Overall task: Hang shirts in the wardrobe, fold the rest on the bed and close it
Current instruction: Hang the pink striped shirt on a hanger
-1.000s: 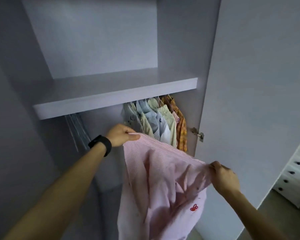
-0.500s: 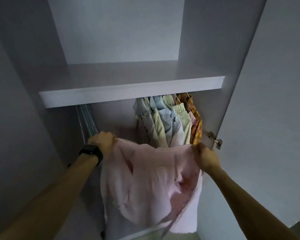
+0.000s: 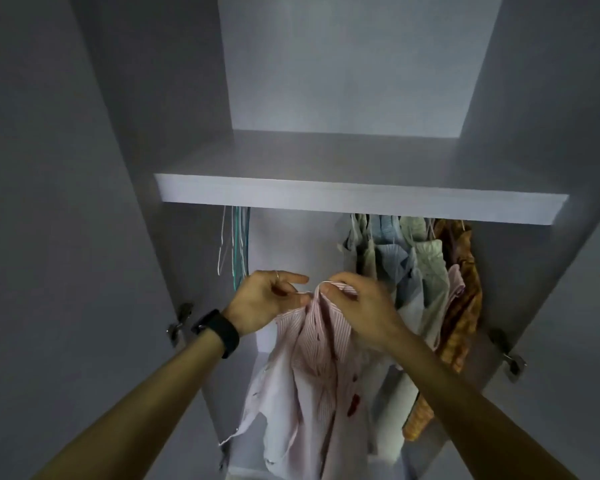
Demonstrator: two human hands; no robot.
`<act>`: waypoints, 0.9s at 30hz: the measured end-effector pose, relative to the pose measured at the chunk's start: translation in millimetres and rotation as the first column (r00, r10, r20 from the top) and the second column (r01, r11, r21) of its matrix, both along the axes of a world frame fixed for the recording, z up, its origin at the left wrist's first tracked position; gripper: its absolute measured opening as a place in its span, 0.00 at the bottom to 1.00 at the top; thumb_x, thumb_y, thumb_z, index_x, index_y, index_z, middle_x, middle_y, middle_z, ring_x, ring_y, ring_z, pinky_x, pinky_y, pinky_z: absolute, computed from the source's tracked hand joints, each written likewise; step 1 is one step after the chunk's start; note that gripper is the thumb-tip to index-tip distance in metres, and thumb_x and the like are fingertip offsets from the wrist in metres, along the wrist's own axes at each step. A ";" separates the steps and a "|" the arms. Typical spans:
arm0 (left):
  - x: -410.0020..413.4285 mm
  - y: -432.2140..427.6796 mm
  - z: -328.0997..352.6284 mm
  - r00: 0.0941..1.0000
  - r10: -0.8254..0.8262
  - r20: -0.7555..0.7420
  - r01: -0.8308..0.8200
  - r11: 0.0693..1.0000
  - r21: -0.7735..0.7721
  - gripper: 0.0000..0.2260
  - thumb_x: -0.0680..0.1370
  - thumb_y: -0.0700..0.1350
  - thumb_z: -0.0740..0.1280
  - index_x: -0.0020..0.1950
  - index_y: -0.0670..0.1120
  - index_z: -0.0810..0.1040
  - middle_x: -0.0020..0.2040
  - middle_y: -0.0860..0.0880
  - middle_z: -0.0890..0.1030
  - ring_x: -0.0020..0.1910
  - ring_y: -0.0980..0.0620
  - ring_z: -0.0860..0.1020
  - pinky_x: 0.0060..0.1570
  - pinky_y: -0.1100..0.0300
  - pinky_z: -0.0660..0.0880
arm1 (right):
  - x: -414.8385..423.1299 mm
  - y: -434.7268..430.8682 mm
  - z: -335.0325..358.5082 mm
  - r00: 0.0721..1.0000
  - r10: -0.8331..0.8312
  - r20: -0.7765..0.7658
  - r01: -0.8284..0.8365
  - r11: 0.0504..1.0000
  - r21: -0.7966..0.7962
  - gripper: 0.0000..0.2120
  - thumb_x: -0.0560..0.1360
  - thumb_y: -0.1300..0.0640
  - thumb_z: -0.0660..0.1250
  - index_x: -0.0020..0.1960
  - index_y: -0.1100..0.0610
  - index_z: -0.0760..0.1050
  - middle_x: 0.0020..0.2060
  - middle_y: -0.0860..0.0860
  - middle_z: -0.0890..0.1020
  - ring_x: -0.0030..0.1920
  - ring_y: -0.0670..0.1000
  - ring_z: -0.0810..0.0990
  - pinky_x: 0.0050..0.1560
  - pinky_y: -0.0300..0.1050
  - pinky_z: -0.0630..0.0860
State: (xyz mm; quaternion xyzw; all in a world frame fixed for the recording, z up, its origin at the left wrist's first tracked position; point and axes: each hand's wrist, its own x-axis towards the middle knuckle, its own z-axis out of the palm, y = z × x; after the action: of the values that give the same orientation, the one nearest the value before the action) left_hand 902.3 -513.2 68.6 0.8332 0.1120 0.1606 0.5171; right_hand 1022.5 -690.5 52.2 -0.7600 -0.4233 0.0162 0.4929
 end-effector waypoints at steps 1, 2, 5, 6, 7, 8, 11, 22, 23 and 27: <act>-6.3 -4.2 -0.2 1.000 0.011 -0.008 -0.011 1.000 -0.013 0.09 0.72 0.44 0.78 0.51 0.47 0.87 0.43 0.56 0.86 0.42 0.59 0.84 0.47 0.68 0.77 | -1.4 5.9 -0.7 0.999 0.037 -0.022 -0.037 0.999 0.022 0.05 0.78 0.52 0.71 0.49 0.53 0.84 0.42 0.45 0.85 0.45 0.44 0.83 0.50 0.42 0.77; -9.6 -7.5 -0.6 1.000 0.013 -0.022 -0.013 1.000 -0.005 0.11 0.72 0.43 0.77 0.54 0.46 0.86 0.43 0.54 0.87 0.43 0.56 0.84 0.48 0.66 0.78 | -2.1 9.3 -1.6 0.998 0.057 -0.032 -0.056 0.998 0.031 0.05 0.77 0.52 0.71 0.48 0.53 0.84 0.41 0.44 0.85 0.45 0.44 0.83 0.49 0.44 0.78; -30.2 -15.5 -4.8 0.993 0.106 -0.056 -0.102 0.993 0.061 0.12 0.73 0.43 0.77 0.56 0.47 0.86 0.47 0.51 0.87 0.46 0.51 0.85 0.53 0.60 0.80 | -8.9 23.4 -8.4 0.982 0.174 -0.071 -0.173 0.985 0.023 0.02 0.76 0.51 0.73 0.45 0.48 0.84 0.40 0.42 0.85 0.42 0.44 0.82 0.47 0.47 0.79; -34.3 -16.6 -6.5 0.990 0.133 -0.054 -0.129 0.989 0.070 0.11 0.73 0.44 0.77 0.56 0.47 0.86 0.47 0.51 0.87 0.45 0.54 0.84 0.52 0.60 0.79 | -9.8 26.1 -11.4 0.975 0.205 -0.088 -0.203 0.979 0.031 0.03 0.76 0.51 0.73 0.44 0.45 0.84 0.39 0.42 0.85 0.41 0.43 0.82 0.45 0.47 0.78; -40.1 -17.3 -8.5 0.983 0.172 -0.057 -0.166 0.981 0.103 0.10 0.74 0.45 0.76 0.55 0.48 0.87 0.47 0.52 0.87 0.43 0.57 0.83 0.51 0.61 0.79 | -12.7 28.9 -14.3 0.963 0.246 -0.106 -0.242 0.969 0.048 0.04 0.76 0.51 0.73 0.44 0.43 0.84 0.38 0.41 0.85 0.39 0.42 0.81 0.43 0.45 0.76; -48.1 -16.4 -10.9 0.974 0.222 -0.048 -0.211 0.963 0.167 0.09 0.75 0.45 0.76 0.55 0.49 0.87 0.48 0.52 0.87 0.43 0.59 0.83 0.50 0.61 0.78 | -17.5 32.5 -16.0 0.949 0.291 -0.121 -0.287 0.957 0.053 0.04 0.76 0.49 0.73 0.44 0.41 0.84 0.37 0.41 0.84 0.37 0.41 0.80 0.42 0.43 0.74; -63.0 -12.2 -14.3 0.941 0.338 -0.018 -0.293 0.840 0.456 0.07 0.78 0.47 0.71 0.55 0.51 0.86 0.51 0.51 0.84 0.48 0.53 0.81 0.53 0.56 0.77 | -25.1 41.0 -18.5 0.915 0.378 -0.143 -0.379 0.925 0.021 0.06 0.74 0.41 0.71 0.48 0.39 0.84 0.37 0.43 0.84 0.36 0.41 0.79 0.40 0.41 0.75; -101.8 60.6 11.3 0.825 0.545 0.146 -0.284 0.177 0.942 0.06 0.72 0.49 0.72 0.47 0.52 0.85 0.43 0.53 0.82 0.49 0.47 0.78 0.59 0.49 0.65 | -27.4 92.9 -16.2 0.943 0.111 0.313 -0.084 0.992 -0.097 0.12 0.76 0.58 0.71 0.60 0.54 0.82 0.57 0.50 0.82 0.58 0.54 0.79 0.60 0.48 0.76; -103.6 70.2 14.5 0.815 0.565 0.130 -0.242 0.128 0.962 0.06 0.72 0.48 0.71 0.47 0.51 0.84 0.44 0.52 0.82 0.50 0.47 0.78 0.62 0.46 0.62 | -22.9 101.0 -16.9 0.939 0.093 0.331 -0.048 0.989 -0.140 0.13 0.77 0.57 0.70 0.61 0.54 0.81 0.59 0.51 0.81 0.60 0.55 0.78 0.61 0.48 0.75; -101.1 100.4 17.9 0.731 0.682 0.033 -0.093 0.051 0.994 0.14 0.79 0.43 0.57 0.59 0.47 0.79 0.56 0.49 0.78 0.63 0.45 0.71 0.68 0.39 0.48 | -0.3 138.0 -28.8 0.928 0.097 0.359 0.019 0.952 -0.306 0.17 0.80 0.52 0.65 0.68 0.50 0.76 0.66 0.48 0.76 0.67 0.53 0.72 0.60 0.48 0.75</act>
State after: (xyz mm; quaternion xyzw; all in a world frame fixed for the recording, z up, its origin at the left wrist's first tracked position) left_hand 801.2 -412.7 86.5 0.9026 0.3324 0.1310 -0.2402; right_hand 1022.1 -552.5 23.3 -0.8074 -0.5162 -0.0524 0.2810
